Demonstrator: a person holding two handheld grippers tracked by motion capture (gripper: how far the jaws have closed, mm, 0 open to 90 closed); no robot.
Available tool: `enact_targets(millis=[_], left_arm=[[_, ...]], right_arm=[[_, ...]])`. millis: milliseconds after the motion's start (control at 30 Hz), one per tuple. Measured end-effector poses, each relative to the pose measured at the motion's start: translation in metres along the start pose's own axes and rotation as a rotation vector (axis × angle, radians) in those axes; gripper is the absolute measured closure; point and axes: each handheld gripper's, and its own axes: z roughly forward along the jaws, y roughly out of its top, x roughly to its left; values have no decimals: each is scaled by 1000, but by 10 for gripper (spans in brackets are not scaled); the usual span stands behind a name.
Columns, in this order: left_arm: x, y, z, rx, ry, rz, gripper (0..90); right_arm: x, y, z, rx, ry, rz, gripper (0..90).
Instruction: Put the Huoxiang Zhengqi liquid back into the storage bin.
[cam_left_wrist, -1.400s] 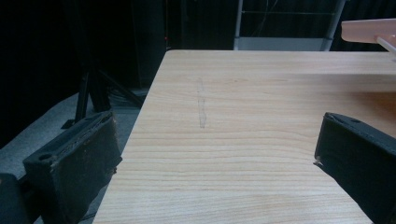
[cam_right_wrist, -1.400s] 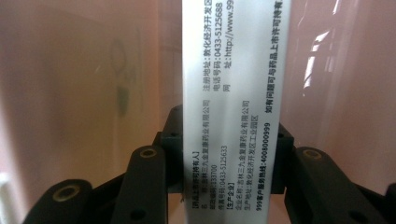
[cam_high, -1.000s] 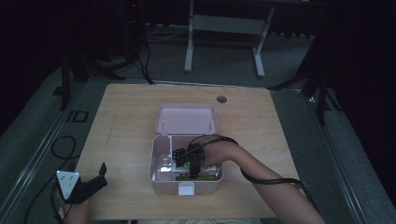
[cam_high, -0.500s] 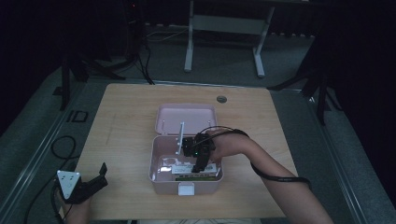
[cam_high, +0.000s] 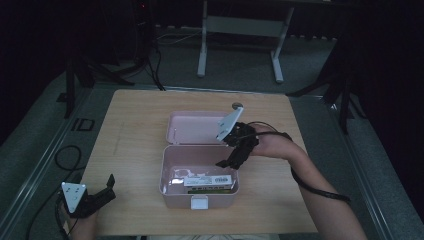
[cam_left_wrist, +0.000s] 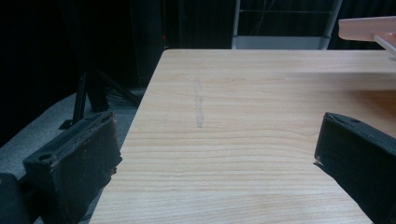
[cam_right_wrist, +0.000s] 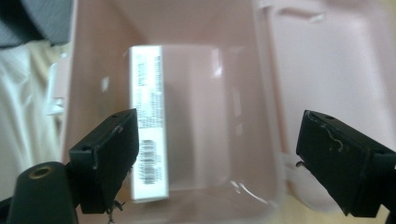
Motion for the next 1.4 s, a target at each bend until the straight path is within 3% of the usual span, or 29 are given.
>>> enact_targets(millis=[67, 167, 333, 500, 633, 933, 1200, 1400], left_arm=[[0, 0, 0, -2, 1, 0, 2], [0, 0, 0, 0, 1, 0, 2], [0, 0, 0, 1, 2, 0, 2], [0, 0, 0, 1, 1, 0, 2], [0, 0, 0, -1, 1, -2, 2], [1, 0, -1, -3, 1, -11, 2], [1, 0, 0, -2, 3, -8, 2], [0, 0, 0, -2, 1, -6, 2]], right_arm=[[-4, -10, -9, -29, -48, 22, 130], [-10, -28, -19, -70, -82, 59, 130], [-18, -60, -24, -89, -143, 127, 130], [-26, -92, -13, -100, -207, 187, 129], [-30, -119, 1, -155, -266, 252, 124], [-32, -178, 33, -218, -327, 378, 112], [-25, -223, 35, -334, -447, 540, 112], [-15, -248, 32, -338, -517, 620, 112]])
